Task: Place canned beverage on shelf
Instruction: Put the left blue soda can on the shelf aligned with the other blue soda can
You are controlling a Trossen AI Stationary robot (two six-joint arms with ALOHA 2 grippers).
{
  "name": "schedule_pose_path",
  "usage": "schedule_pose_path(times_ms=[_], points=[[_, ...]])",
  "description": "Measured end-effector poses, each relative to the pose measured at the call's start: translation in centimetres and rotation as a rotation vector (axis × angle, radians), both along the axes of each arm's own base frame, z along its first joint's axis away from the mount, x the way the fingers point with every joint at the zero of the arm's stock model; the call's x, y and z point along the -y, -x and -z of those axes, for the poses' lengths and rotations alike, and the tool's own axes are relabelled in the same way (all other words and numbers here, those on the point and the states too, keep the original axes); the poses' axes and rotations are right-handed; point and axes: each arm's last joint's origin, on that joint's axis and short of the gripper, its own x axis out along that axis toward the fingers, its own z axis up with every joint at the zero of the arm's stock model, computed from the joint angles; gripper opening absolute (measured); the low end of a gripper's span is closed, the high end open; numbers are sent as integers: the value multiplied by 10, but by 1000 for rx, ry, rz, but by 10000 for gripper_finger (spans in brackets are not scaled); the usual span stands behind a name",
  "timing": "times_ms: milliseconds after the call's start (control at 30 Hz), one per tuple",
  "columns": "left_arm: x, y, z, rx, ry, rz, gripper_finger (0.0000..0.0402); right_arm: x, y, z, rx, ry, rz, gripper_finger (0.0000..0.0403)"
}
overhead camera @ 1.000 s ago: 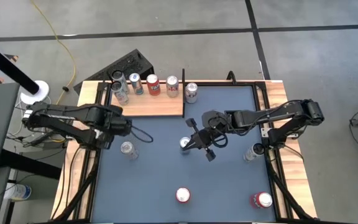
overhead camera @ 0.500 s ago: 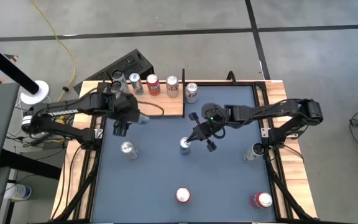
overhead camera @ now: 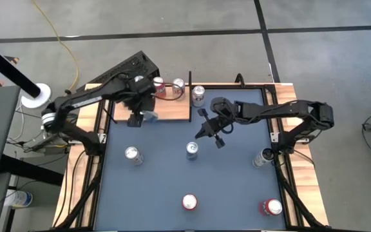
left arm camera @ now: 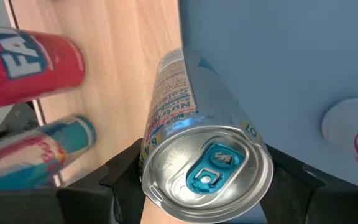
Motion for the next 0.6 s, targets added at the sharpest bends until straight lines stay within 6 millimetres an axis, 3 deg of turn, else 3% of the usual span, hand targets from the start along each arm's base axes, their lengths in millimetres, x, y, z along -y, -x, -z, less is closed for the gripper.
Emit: schedule_pose_path(times_ms=[233, 367, 600], points=[[-34, -13, -3, -102, 41, -35, 228, 16, 20, -18, 34, -6, 6, 0], [-48, -10, 0, -153, 53, -53, 229, 19, 26, -28, 71, 13, 14, 0], [-65, 2, 1, -149, 50, -103, 230, 22, 27, -27, 75, 40, 5, 0]])
